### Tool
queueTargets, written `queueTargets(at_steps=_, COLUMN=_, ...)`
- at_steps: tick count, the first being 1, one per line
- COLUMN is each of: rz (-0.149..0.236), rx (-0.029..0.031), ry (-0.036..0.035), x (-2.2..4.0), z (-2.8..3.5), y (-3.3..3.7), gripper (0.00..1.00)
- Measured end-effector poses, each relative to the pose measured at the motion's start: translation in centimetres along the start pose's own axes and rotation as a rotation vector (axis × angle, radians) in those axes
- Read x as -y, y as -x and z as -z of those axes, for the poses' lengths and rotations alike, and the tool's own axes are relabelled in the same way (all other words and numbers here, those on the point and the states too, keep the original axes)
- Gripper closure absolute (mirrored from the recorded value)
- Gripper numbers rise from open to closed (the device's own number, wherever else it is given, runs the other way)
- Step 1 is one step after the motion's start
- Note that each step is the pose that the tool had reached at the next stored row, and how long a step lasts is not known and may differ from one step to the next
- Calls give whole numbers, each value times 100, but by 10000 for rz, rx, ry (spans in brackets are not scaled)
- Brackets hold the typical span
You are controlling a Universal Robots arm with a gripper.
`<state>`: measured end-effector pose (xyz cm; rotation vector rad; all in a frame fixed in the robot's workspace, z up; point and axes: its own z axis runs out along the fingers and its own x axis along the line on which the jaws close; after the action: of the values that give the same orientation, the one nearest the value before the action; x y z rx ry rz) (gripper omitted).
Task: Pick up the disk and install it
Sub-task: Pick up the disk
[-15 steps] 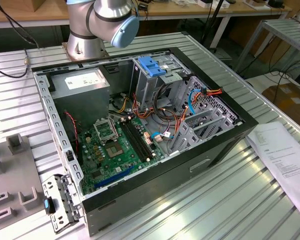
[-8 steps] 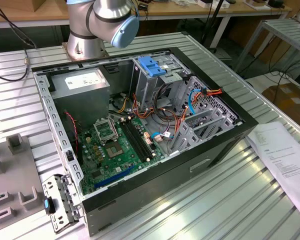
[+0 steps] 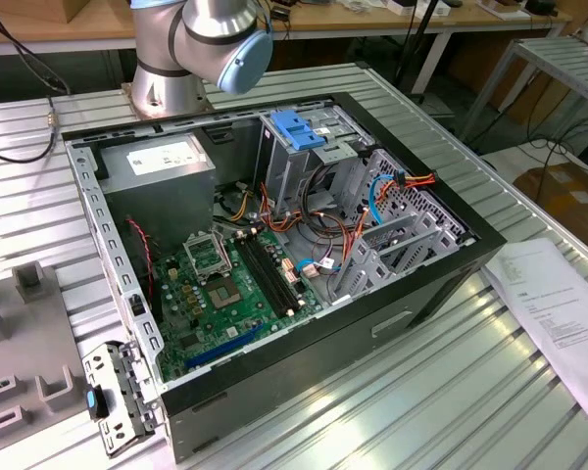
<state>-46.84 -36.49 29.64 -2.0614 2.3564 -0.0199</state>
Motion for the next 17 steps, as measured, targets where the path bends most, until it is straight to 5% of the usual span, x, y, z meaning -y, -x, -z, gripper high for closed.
queueTargets(at_steps=12, rz=0, rx=-1, ry=-1, x=-2, z=-15, y=12, gripper=53)
queueTargets(at_steps=17, rz=0, rx=0, ry=-1, x=-2, z=-16, y=11, gripper=62)
